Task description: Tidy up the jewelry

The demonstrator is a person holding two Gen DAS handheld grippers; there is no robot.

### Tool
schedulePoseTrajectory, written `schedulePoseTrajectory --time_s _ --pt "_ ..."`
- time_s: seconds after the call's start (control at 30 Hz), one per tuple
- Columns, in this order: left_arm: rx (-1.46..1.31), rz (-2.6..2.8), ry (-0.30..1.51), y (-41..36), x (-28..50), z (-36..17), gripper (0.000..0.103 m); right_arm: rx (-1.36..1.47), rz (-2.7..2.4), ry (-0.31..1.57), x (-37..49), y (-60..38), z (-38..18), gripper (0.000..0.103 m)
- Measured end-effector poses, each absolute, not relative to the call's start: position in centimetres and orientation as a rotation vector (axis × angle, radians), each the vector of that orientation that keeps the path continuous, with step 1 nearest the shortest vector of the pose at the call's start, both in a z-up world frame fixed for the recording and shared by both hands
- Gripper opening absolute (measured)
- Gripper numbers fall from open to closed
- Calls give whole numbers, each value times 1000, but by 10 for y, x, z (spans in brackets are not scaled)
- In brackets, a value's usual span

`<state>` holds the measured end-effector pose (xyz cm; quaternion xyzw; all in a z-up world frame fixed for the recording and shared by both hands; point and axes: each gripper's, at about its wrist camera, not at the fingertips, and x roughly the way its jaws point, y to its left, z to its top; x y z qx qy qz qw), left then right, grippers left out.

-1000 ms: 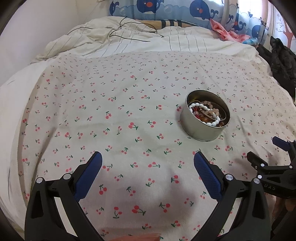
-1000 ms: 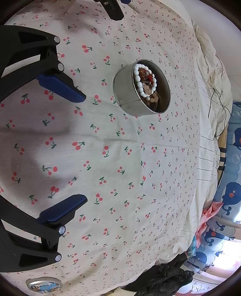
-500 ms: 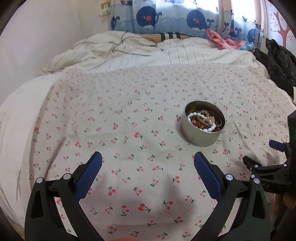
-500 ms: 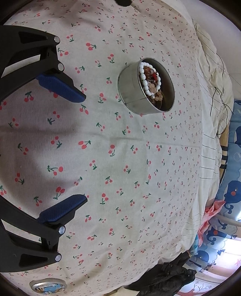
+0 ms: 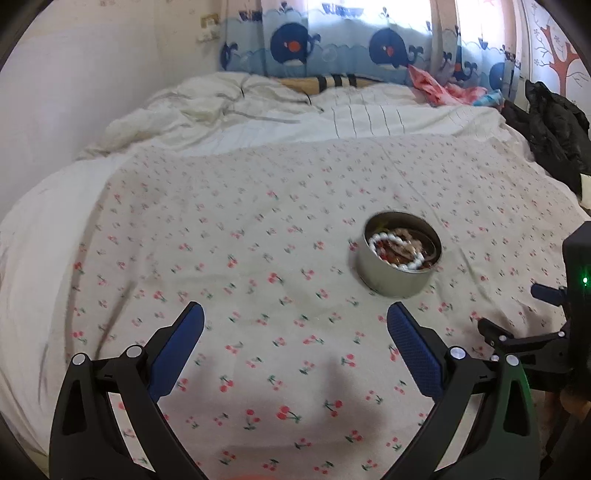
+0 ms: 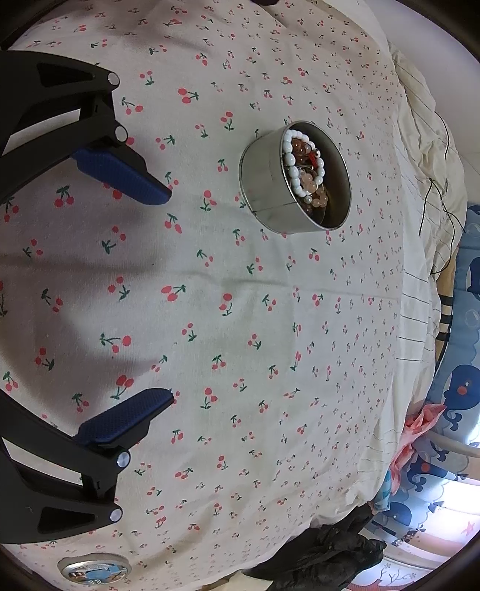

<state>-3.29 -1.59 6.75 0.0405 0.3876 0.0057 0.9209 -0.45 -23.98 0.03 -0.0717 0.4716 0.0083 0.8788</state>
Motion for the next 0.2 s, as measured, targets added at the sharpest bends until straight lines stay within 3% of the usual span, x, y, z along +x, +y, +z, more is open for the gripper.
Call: schedulePoseTrajectory --time_s 0.2 --pt "61 17 818 -14 -30 63 95 -149 18 980 -5 -241 1 95"
